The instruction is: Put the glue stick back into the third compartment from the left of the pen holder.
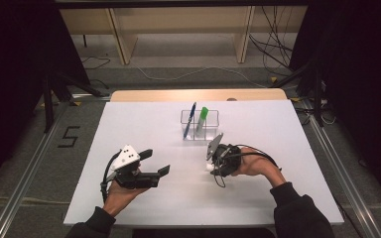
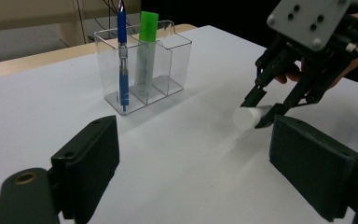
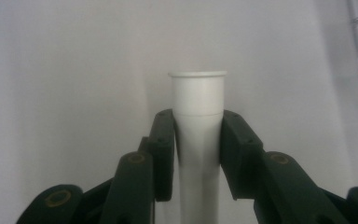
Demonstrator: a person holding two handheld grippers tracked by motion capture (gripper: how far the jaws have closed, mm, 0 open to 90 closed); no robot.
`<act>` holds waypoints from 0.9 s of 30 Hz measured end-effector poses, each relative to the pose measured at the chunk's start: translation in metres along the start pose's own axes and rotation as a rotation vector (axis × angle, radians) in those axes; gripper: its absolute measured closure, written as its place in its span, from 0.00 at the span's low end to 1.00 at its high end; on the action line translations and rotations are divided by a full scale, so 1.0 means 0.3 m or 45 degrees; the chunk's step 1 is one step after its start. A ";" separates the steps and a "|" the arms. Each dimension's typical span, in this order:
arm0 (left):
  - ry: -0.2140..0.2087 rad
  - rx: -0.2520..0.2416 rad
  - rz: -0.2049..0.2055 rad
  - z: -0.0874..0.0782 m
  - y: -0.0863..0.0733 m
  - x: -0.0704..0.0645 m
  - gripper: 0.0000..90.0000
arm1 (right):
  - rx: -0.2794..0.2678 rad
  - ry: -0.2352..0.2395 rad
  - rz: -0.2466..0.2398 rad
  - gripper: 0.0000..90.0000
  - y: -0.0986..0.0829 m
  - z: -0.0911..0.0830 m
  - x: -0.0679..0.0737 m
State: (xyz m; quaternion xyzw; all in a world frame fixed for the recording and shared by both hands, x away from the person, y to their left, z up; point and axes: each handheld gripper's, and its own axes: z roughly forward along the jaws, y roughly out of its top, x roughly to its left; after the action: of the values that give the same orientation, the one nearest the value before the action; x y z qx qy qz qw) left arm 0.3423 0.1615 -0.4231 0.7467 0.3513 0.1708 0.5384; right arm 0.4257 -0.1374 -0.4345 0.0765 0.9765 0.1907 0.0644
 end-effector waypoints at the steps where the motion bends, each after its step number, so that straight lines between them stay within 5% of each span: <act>1: 0.000 -0.001 0.000 -0.001 0.000 0.001 0.17 | -0.024 -0.009 0.015 0.76 -0.002 -0.010 -0.007; 15: 0.005 -0.035 -0.024 -0.008 -0.001 0.008 0.17 | -0.453 -0.060 0.461 0.76 -0.056 -0.078 -0.095; 27: 0.007 -0.045 -0.025 -0.009 -0.001 0.009 0.17 | -0.530 -0.113 0.541 0.76 -0.051 -0.090 -0.090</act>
State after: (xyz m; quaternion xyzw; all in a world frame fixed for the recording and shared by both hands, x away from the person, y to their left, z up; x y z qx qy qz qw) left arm 0.3422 0.1653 -0.4228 0.7331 0.3570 0.1739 0.5521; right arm 0.4462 -0.1659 -0.4128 0.2725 0.8748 0.3926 0.0799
